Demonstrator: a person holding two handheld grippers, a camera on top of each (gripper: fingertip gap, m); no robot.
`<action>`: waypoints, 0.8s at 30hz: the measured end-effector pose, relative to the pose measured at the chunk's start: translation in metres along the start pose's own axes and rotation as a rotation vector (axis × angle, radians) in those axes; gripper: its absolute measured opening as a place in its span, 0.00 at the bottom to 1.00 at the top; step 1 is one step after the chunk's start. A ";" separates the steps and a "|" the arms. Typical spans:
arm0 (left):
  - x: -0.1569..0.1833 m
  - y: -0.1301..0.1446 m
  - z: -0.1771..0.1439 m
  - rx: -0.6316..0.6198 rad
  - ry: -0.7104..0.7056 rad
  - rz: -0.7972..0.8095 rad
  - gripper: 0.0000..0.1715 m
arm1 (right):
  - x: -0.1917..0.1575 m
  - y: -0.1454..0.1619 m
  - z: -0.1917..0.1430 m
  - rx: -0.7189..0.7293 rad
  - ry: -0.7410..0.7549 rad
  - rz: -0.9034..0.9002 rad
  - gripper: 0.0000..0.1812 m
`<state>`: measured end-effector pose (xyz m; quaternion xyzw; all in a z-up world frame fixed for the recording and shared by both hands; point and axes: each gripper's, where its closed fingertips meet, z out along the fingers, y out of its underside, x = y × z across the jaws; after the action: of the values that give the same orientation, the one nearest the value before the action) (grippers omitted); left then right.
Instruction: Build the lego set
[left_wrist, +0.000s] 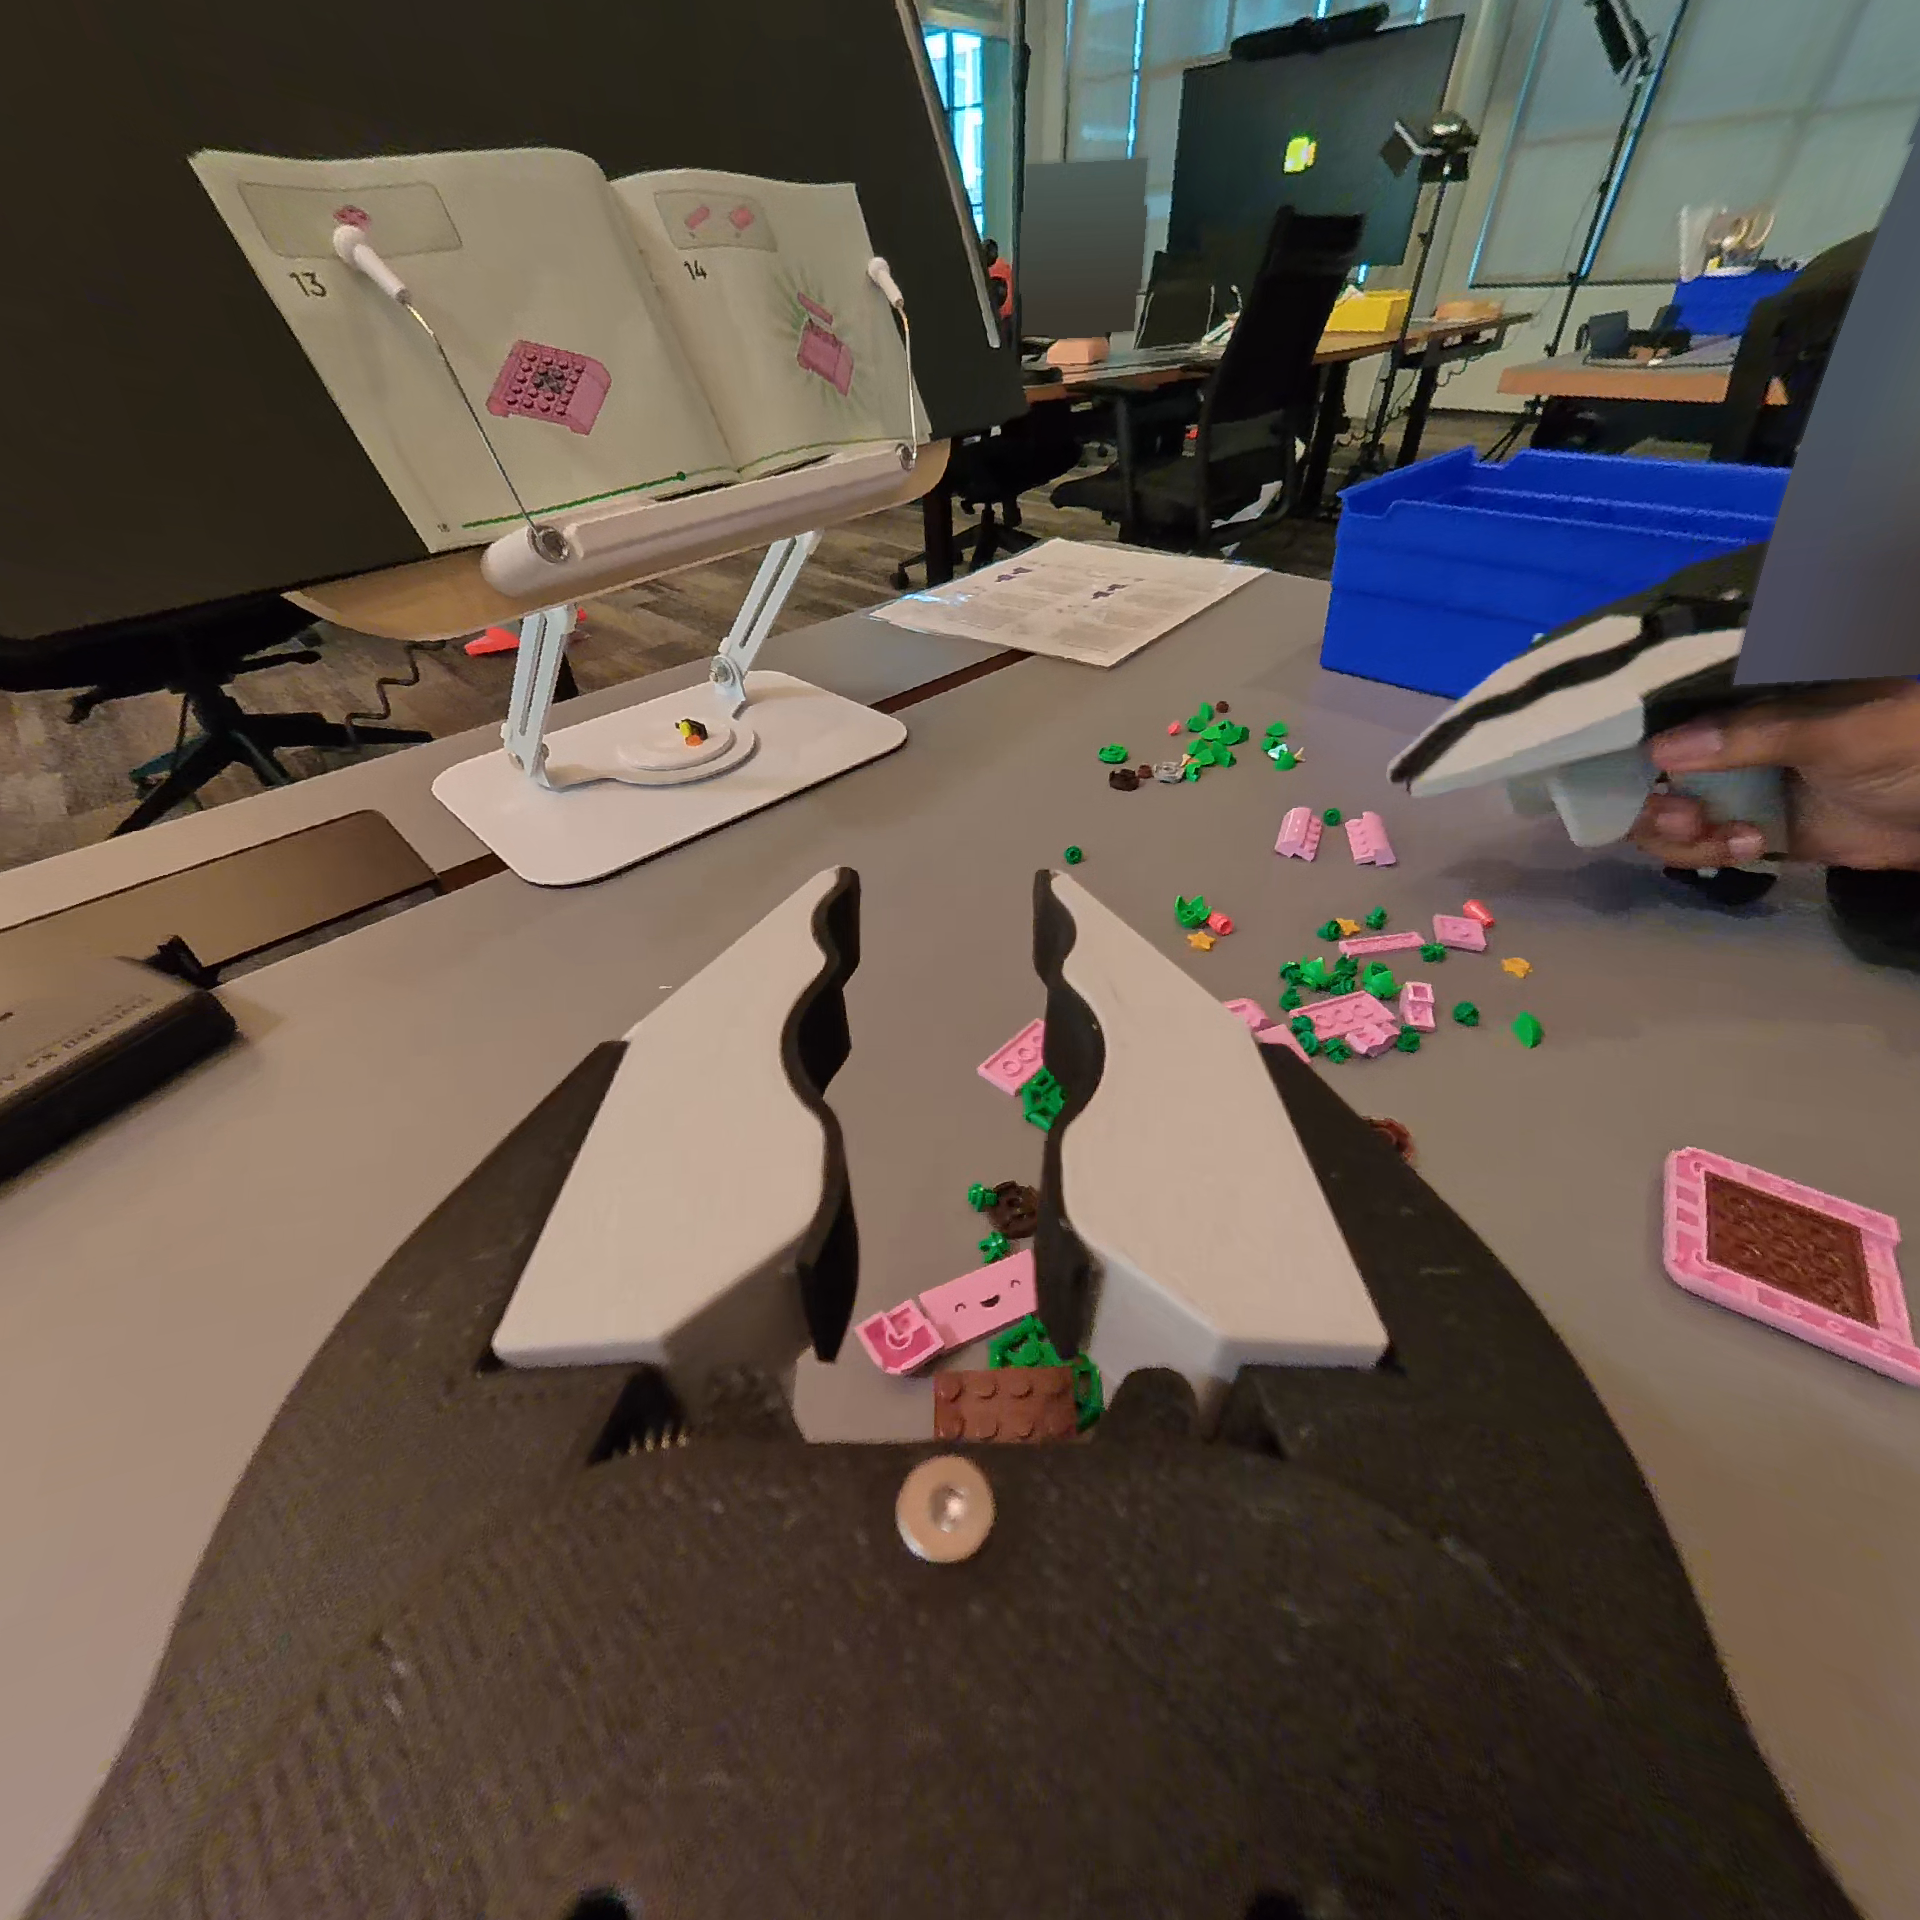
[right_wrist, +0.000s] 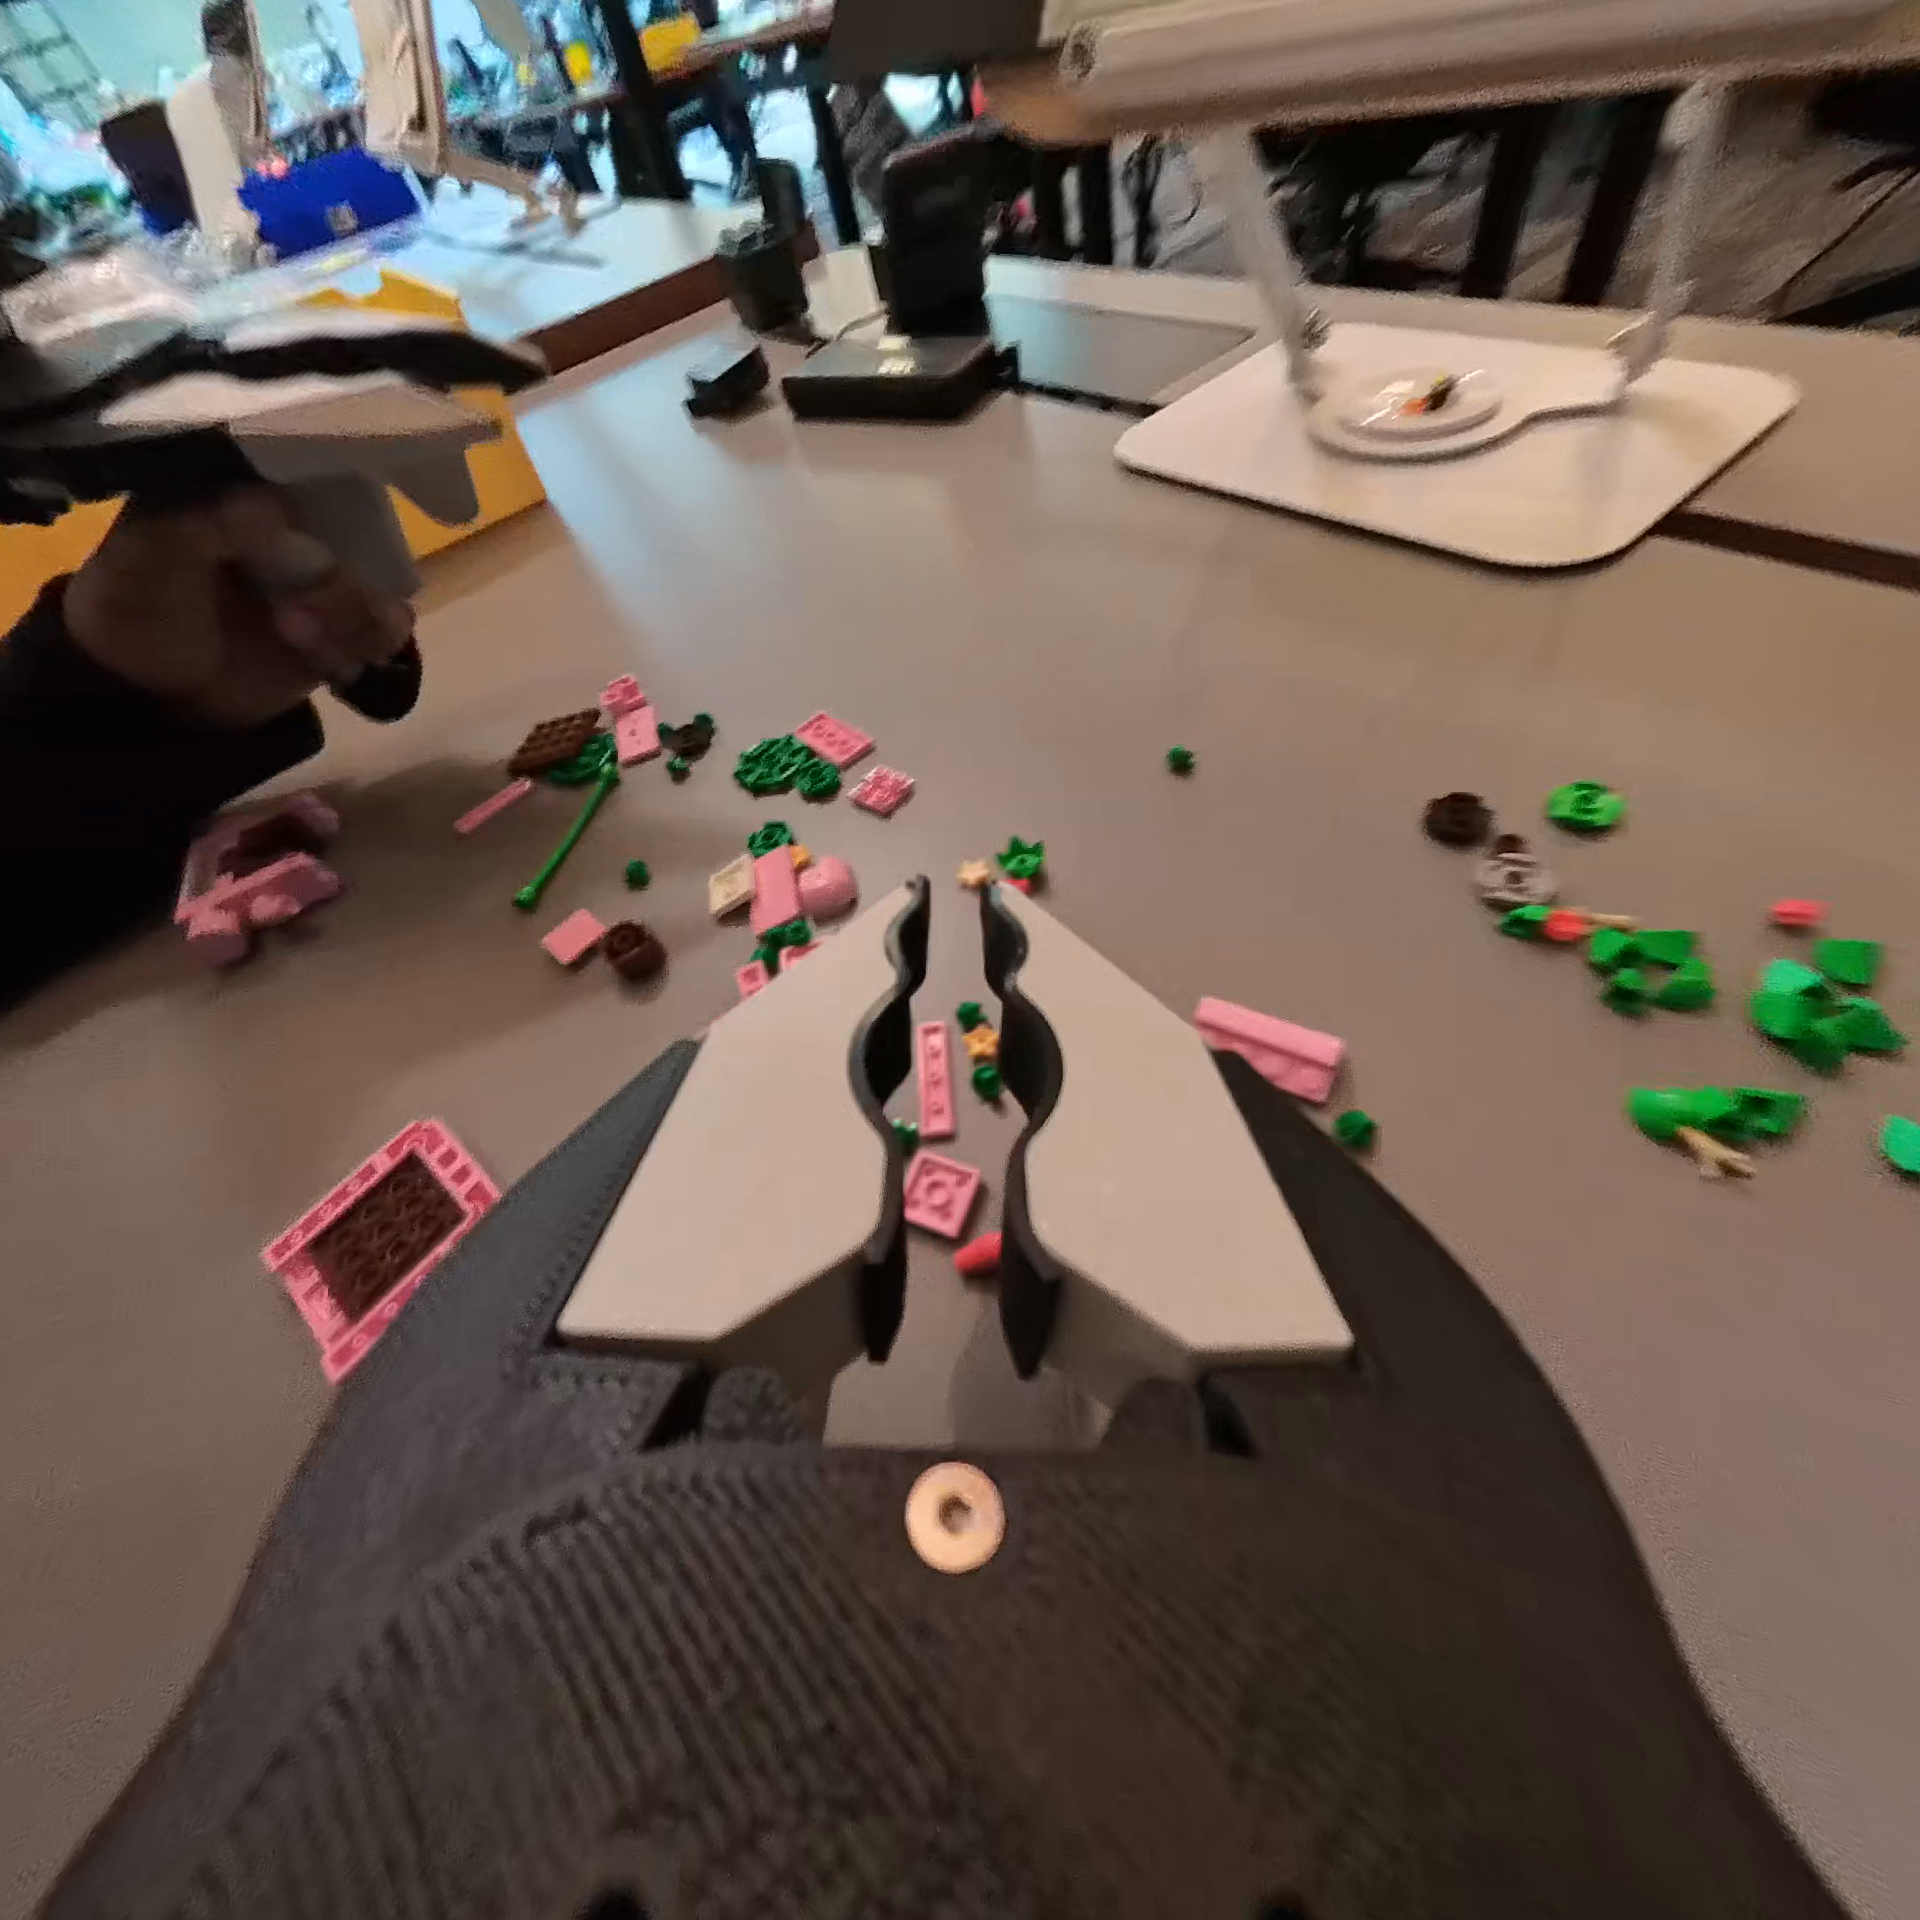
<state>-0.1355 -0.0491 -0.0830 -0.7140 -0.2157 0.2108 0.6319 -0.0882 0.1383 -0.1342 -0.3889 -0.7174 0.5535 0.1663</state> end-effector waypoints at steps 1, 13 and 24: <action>-0.001 -0.001 -0.001 0.004 -0.002 -0.001 0.19 | -0.004 0.007 0.004 -0.038 -0.006 -0.017 0.04; 0.004 0.008 0.004 -0.034 0.031 -0.018 0.19 | -0.007 0.053 0.012 -0.312 -0.021 0.000 0.12; 0.007 0.014 0.007 -0.061 0.044 -0.015 0.19 | -0.006 0.064 0.016 -0.375 0.033 -0.108 0.08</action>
<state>-0.1334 -0.0409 -0.0981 -0.7356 -0.2134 0.1837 0.6161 -0.0712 0.1283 -0.1972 -0.3831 -0.8249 0.3939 0.1324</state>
